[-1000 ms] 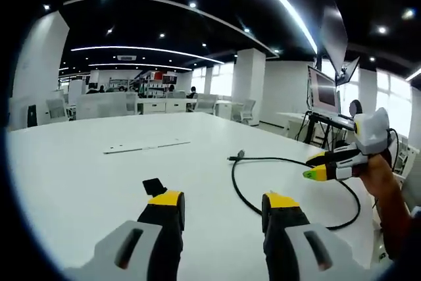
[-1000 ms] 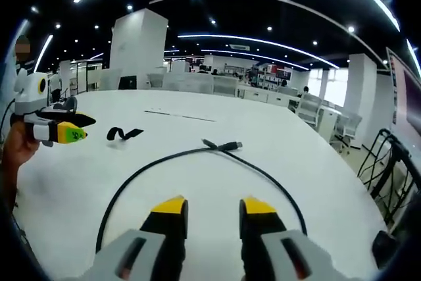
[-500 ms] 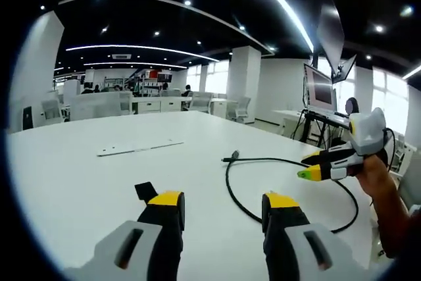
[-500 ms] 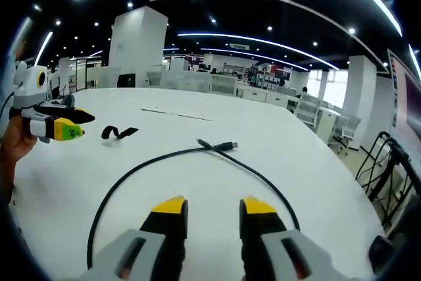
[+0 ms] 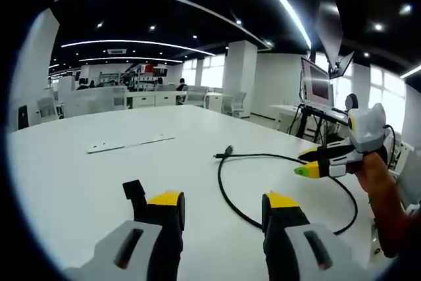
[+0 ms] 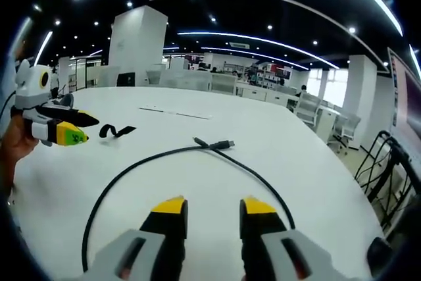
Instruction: Find the charging cable on the desk, coil it up and secure with Velcro.
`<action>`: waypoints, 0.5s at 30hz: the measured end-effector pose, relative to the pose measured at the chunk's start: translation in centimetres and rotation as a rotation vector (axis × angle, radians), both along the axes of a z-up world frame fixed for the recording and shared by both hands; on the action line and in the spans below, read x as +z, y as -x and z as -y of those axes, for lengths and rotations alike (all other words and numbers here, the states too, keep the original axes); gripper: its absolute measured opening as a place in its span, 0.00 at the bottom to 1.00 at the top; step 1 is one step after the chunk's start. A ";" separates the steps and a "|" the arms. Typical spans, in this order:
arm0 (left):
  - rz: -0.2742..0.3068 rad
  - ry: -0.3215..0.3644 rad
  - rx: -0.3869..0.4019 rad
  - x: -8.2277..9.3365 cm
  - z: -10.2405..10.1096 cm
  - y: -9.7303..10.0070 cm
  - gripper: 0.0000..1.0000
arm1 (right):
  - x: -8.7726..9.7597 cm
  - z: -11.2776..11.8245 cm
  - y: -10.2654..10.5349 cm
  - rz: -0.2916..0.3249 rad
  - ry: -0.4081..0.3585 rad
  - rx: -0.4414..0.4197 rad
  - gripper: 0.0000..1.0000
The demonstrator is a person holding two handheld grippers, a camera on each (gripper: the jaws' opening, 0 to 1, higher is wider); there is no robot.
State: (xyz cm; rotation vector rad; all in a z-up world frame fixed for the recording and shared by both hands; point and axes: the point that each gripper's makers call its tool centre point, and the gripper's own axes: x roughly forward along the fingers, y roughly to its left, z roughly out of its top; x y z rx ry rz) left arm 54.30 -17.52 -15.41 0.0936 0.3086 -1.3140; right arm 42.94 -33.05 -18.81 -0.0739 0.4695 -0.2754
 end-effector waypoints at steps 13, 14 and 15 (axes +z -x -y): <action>-0.011 0.004 -0.020 -0.1 0.5 0.4 0.47 | 0.2 1.1 0.1 -0.003 0.006 -0.011 0.33; -0.014 0.005 -0.020 -0.1 0.5 0.4 0.47 | 0.1 1.2 0.1 -0.003 0.006 -0.011 0.33; -0.016 0.005 -0.019 -0.1 0.5 0.4 0.47 | 0.1 1.2 0.1 -0.004 0.007 -0.011 0.33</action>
